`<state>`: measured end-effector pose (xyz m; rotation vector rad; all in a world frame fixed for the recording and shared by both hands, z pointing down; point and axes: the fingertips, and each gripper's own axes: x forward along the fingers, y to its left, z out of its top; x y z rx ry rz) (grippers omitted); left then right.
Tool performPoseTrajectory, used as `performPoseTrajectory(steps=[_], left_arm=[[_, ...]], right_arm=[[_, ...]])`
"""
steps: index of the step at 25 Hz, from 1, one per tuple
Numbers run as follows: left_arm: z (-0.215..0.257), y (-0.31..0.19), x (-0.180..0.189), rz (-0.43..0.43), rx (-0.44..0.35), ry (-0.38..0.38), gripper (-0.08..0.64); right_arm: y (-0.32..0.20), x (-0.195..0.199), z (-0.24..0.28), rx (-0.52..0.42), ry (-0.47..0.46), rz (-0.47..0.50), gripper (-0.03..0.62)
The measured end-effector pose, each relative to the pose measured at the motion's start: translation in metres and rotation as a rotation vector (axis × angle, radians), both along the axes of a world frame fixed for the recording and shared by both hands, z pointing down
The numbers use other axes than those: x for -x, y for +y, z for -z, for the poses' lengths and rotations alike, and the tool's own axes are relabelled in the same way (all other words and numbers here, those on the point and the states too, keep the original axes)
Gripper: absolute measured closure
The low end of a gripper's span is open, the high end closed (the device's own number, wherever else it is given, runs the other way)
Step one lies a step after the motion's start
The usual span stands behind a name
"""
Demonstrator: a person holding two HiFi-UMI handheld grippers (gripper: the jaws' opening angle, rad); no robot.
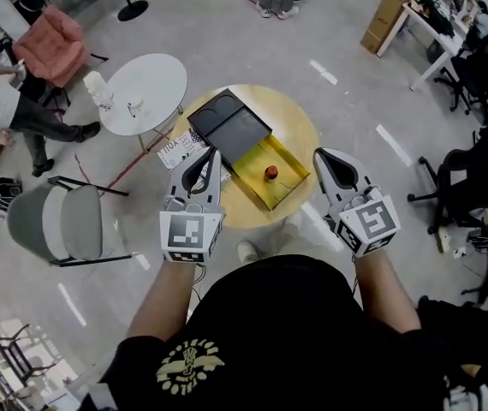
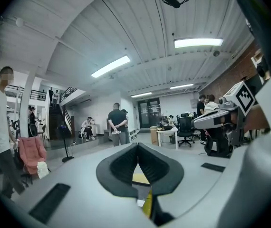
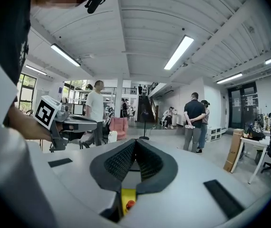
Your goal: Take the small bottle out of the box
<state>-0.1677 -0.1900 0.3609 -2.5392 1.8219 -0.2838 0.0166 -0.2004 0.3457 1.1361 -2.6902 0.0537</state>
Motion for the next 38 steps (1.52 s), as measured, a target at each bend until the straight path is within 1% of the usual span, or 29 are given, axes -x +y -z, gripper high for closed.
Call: performPoseTrajectory(steps=[2,5,9,16,20,27,31,34,38], left_arm=[[0.004,-0.001,-0.003,-0.01,-0.011,-0.004,0.543],[-0.007,-0.001,0.001,0.002,0.002,-0.004,0.543],[0.012,-0.01,0.004,0.037,-0.041,-0.021,0.543],[0.007,-0.021,0.004,0.075,-0.029,-0.041,0.543],[-0.001,-0.029,0.004,0.102,-0.012,-0.041,0.543],[-0.029,-0.038,0.004,0.119,0.026,-0.052,0.543],[-0.061,-0.037,0.003,0.118,0.07,-0.041,0.543],[-0.054,-0.046,-0.004,0.102,0.045,-0.05,0.543],[-0.069,-0.053,-0.01,0.087,0.046,-0.054,0.543]], right_arm=[[-0.002,0.001,-0.002,-0.001,0.0,0.005,0.577],[-0.005,0.0,-0.007,-0.003,-0.004,0.01,0.577],[-0.014,-0.003,-0.01,-0.002,-0.007,0.016,0.577],[-0.032,0.007,-0.021,0.018,-0.016,0.077,0.577],[-0.044,0.011,-0.033,0.034,-0.003,0.115,0.577],[-0.055,0.016,-0.079,0.089,0.027,0.164,0.577],[-0.054,0.019,-0.106,0.127,0.048,0.197,0.577],[-0.053,0.021,-0.127,0.149,0.062,0.217,0.577],[-0.053,0.024,-0.156,0.176,0.083,0.242,0.575]])
